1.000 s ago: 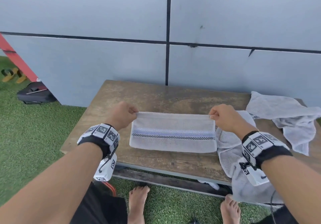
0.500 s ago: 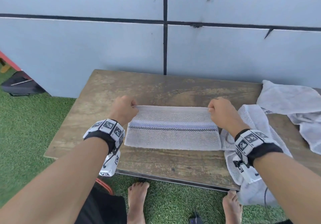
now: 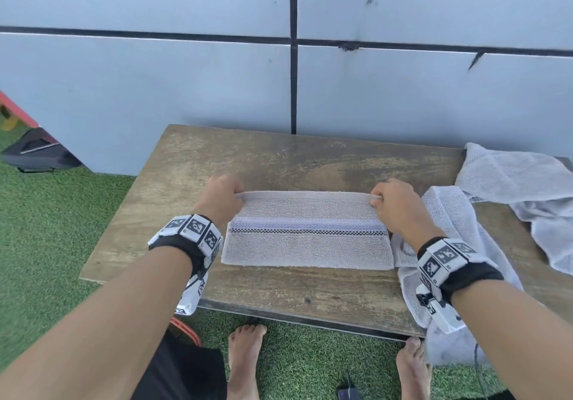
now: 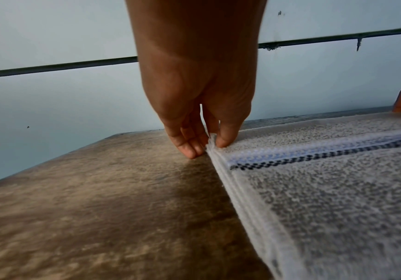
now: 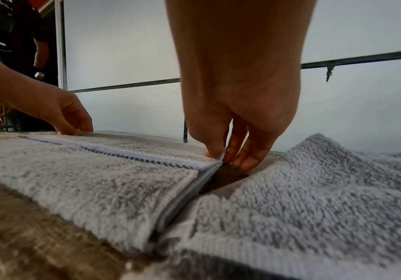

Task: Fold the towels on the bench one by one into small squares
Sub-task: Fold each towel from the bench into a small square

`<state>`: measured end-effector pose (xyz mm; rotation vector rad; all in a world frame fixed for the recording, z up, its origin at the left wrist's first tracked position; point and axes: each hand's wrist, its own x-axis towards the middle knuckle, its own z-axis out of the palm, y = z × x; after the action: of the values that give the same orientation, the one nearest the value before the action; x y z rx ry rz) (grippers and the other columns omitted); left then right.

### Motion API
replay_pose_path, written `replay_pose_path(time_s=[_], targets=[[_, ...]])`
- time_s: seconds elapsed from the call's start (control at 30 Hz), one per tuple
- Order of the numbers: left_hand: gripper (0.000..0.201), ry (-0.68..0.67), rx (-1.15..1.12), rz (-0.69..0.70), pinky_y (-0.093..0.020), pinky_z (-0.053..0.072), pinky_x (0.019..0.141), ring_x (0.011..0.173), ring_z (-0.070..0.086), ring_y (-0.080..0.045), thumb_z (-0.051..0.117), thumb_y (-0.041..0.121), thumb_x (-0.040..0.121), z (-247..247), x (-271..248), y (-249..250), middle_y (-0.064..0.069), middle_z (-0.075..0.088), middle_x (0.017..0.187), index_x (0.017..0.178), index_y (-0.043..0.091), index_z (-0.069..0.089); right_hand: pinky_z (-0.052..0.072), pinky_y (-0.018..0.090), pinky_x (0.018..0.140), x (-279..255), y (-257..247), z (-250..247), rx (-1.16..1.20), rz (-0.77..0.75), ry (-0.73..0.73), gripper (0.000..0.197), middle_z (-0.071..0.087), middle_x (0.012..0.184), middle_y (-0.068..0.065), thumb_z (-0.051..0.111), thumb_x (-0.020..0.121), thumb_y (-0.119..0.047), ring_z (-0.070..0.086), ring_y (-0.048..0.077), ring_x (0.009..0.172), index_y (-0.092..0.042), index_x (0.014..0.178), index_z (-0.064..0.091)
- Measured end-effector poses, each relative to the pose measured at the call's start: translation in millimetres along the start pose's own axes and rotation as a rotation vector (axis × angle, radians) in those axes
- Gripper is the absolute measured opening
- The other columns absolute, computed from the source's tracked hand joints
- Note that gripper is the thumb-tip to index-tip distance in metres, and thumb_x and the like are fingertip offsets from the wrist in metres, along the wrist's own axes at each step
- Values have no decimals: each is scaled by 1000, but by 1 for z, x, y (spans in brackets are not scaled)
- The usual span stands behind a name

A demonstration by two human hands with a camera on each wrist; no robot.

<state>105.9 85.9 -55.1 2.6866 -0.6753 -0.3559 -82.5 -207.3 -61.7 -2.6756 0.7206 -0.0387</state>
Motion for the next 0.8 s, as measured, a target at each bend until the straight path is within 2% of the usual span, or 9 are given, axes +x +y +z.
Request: replay_pose_path(time_s=[0.1,0.17,0.2,0.3,0.37,0.47,0.53,0.63,0.8], targets=[[15,22,30,-10,-35,54,70,75,59,-23,68,8,87,2,-9,3,-6,65,78,73,11,65,46,33,63,-9,-4,1,-96,-5,-18,25,57,81,6,55,97,-9,57,24,74,-5,75,65],[6,34,49,-23,-32,51,73,81,59,-23,69,11,90,3,-18,6,-8,68,91,86,8,73,40,33,61,-18,-7,4,-186,-21,-27,23,44,79,2,52,96,-3,48,23,76,-5,76,63],[9,37,60,-32,-32,50,74,84,59,-23,68,12,91,4,-23,8,-9,69,96,93,6,74,38,33,61,-24,-7,6,-218,-32,-17,22,40,79,1,52,95,-1,45,23,78,-7,77,63],[12,41,99,-47,-37,54,76,85,59,-25,66,15,94,8,-38,11,-9,68,96,97,5,72,38,33,60,-43,-9,13,-268,-50,10,17,46,90,2,56,90,2,48,25,85,-8,78,63],[12,55,135,-48,-41,56,78,86,62,-26,65,17,94,9,-49,12,-8,67,95,98,7,71,38,34,60,-55,-10,16,-267,-57,13,18,45,90,3,58,87,5,47,24,85,-8,75,60],[11,78,228,-56,-40,55,70,76,60,-25,63,20,95,12,-64,12,-6,66,93,96,9,68,37,33,60,-69,-13,17,-284,-46,8,16,42,87,1,59,86,5,40,19,83,-9,80,61],[11,89,274,-68,-38,51,65,72,57,-24,61,18,96,14,-72,13,-4,62,87,89,10,66,35,33,60,-76,-13,17,-322,-52,5,16,39,88,0,58,87,5,43,20,84,-10,82,60],[15,78,281,-102,-37,47,62,69,56,-24,58,16,96,18,-89,14,-3,54,79,83,10,58,35,33,64,-88,-15,16,-343,-69,9,14,49,91,4,56,89,3,53,25,90,-10,88,61],[10,97,190,-146,-40,42,68,76,51,-24,55,16,98,22,-115,13,-2,49,90,91,9,57,47,36,82,-107,-19,19,-356,-71,6,15,58,104,4,54,91,-3,54,26,106,-13,100,60]])
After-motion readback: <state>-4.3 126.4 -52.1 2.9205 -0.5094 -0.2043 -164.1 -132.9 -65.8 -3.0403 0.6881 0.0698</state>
